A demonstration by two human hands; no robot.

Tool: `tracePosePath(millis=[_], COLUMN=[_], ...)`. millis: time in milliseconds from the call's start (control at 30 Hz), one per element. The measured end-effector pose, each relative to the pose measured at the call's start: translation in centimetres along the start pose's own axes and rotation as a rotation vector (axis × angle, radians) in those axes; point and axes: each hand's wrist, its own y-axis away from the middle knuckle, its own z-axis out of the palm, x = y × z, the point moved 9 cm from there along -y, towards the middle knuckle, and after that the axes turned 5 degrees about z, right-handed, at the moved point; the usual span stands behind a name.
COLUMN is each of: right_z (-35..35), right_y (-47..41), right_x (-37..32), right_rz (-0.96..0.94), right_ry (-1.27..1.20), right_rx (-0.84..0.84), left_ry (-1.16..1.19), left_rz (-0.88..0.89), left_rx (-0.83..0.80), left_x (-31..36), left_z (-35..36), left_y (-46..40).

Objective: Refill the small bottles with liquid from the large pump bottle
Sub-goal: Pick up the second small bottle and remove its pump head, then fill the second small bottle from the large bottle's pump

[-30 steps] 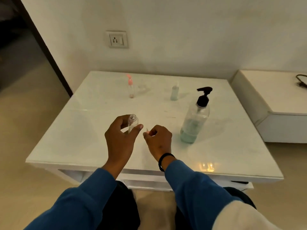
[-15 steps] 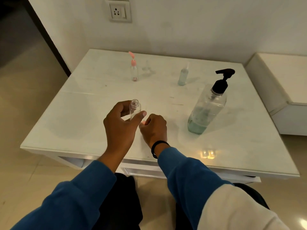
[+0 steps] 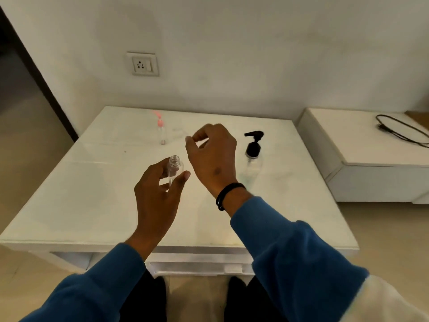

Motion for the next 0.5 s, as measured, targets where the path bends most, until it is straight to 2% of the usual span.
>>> tracePosePath(millis=[133,233,367,500], right_z=[-6.4,-11.0,-15.9,-16.9], right_y=[-1.2,-2.1,-3.2,-3.4], right_x=[-4.8,-5.6,-2.4,1.8], right_rz=[-0.189,-0.228,-0.151,-0.011], right_ry=[-0.071,-0.109,-0.149,-0.238], right_rx=[0.169,0.311,0.494,0.585], left_ry=[0.078,0.080,0.100,0.150], left_rz=[0.064,0.125,0.112,0.064], left_rx=[-0.019,-0.019,0.020,0.055], left_x=[4.0,5.7,6.0,4.3], left_z=[2.5,4.3,6.5,8.3], left_y=[-0.7,-1.9,-3.0,-3.2])
